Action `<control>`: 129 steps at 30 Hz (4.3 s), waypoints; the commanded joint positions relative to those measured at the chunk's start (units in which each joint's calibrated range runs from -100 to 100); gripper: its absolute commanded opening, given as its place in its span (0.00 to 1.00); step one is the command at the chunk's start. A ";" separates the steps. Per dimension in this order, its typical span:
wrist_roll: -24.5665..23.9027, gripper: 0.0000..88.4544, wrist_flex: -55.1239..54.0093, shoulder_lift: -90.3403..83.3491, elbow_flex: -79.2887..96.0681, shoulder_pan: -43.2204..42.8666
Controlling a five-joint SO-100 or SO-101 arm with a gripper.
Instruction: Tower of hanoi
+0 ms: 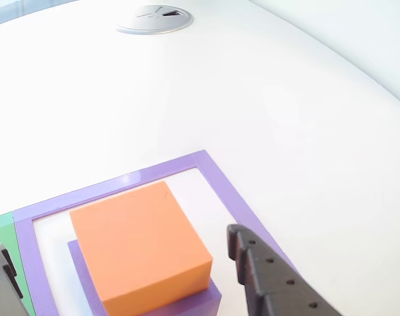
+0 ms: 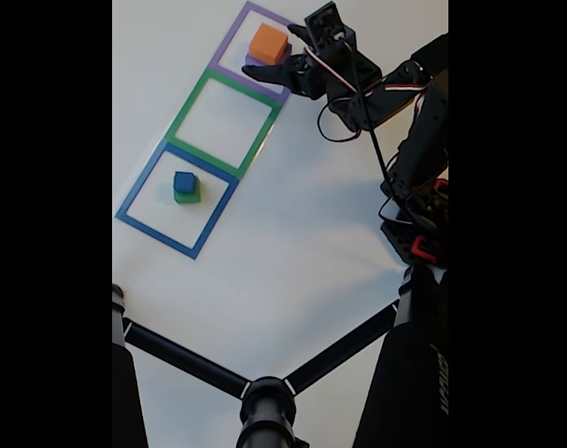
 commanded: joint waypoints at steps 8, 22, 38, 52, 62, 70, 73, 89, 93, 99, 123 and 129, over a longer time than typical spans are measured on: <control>0.00 0.30 -2.45 1.08 -1.79 -1.18; 0.00 0.16 -2.61 1.81 -1.79 -2.04; 0.00 0.11 2.98 -6.03 -0.61 -4.15; 0.00 0.11 41.28 -40.10 -1.06 -7.22; 0.00 0.11 93.83 -55.84 -30.52 -11.63; 0.00 0.11 122.98 -56.41 -58.61 -17.38; 0.00 0.11 131.07 -56.41 -66.15 -19.30; 0.00 0.11 131.16 -62.79 -60.06 -30.42; 0.00 0.11 117.15 -66.58 -43.06 -31.38; 0.00 0.12 92.05 -66.66 -19.97 -31.86; 0.00 0.12 1.28 -10.22 8.94 -33.78; 0.00 0.12 -7.14 -0.86 8.85 -33.11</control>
